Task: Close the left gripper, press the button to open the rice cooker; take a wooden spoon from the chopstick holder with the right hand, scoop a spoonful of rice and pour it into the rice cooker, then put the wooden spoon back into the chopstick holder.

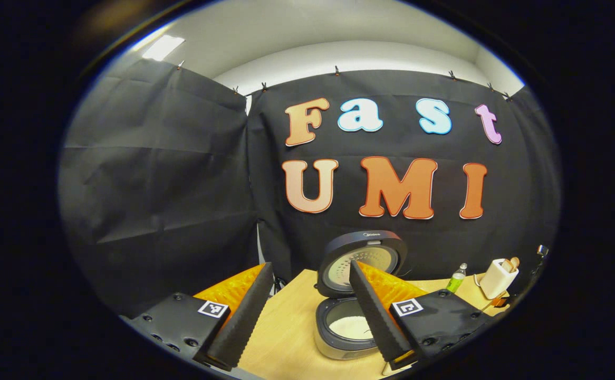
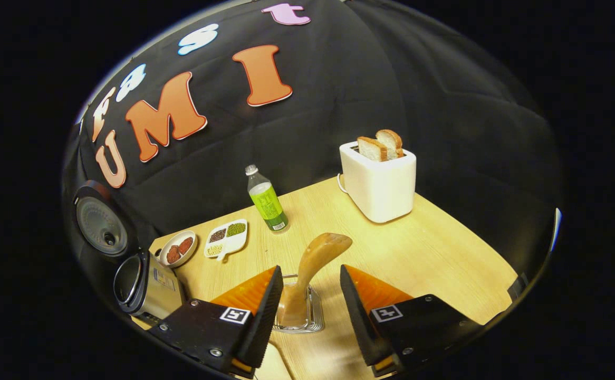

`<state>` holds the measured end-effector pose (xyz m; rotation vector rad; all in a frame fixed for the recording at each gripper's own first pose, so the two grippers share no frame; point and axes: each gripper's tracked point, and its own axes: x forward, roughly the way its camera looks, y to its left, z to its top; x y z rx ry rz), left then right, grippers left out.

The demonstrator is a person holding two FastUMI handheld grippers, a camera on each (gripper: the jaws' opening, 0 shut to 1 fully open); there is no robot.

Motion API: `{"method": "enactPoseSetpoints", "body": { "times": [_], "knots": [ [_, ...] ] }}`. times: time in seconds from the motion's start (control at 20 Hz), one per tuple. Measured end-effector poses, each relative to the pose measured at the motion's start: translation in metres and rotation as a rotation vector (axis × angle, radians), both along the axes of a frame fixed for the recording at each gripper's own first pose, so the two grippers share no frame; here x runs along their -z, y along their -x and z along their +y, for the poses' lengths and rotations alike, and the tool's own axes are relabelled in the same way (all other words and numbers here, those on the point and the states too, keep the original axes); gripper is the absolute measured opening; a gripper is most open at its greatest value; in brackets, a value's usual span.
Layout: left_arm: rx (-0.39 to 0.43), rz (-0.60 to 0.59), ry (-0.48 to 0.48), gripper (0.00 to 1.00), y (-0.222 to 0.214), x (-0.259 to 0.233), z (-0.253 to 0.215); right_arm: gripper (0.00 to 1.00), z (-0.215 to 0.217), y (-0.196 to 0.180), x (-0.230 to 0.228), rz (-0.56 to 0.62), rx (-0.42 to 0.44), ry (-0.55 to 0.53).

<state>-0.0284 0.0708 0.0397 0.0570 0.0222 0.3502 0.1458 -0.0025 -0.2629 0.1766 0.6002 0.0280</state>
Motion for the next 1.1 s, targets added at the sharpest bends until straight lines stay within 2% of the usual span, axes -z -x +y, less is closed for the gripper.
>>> {"method": "enactPoseSetpoints", "body": {
  "times": [0.05,0.15,0.2,0.25,0.3,0.35,0.4,0.6,0.7,0.85,0.9,1.0,1.1],
  "knots": [
    [-0.016,0.006,-0.002,0.94,0.002,0.001,0.004,0.62,0.0,-0.004,0.004,0.012,0.012,-0.003],
    [-0.041,0.013,0.001,0.94,0.007,0.002,0.01,0.61,0.0,-0.012,0.011,0.024,0.039,-0.009],
    [-0.054,0.01,0.001,0.97,0.01,0.001,0.014,0.53,0.003,-0.016,0.012,0.028,0.04,-0.027],
    [-0.064,0.008,-0.001,1.0,0.011,-0.002,0.018,0.5,0.007,-0.02,0.013,0.033,0.039,-0.044],
    [-0.074,0.004,-0.004,0.94,0.014,-0.002,0.02,0.44,0.008,-0.022,0.014,0.036,0.04,-0.052],
    [-0.084,0.0,-0.007,0.93,0.015,-0.003,0.023,0.41,0.006,-0.026,0.017,0.037,0.048,-0.048],
    [-0.09,0.0,-0.008,1.0,0.015,-0.003,0.025,0.36,0.006,-0.028,0.02,0.043,0.051,-0.057],
    [-0.086,0.019,0.0,0.96,0.015,0.004,0.024,0.19,0.021,-0.021,0.011,0.04,0.03,-0.137],
    [-0.075,0.021,-0.001,0.93,0.014,0.005,0.024,0.16,0.027,-0.016,0.005,0.013,-0.001,-0.122],
    [-0.055,0.019,0.002,0.97,0.014,0.005,0.025,0.12,0.036,-0.008,-0.018,-0.048,-0.052,-0.104],
    [-0.047,0.014,0.006,0.97,0.013,0.002,0.025,0.12,0.035,-0.004,-0.028,-0.073,-0.058,-0.089],
    [-0.027,0.007,0.015,0.97,0.012,0.0,0.027,0.06,0.034,0.001,-0.048,-0.11,-0.06,-0.067],
    [-0.009,0.003,0.019,0.97,0.012,-0.001,0.03,0.06,0.034,0.009,-0.073,-0.157,-0.053,-0.061]
  ]
}}
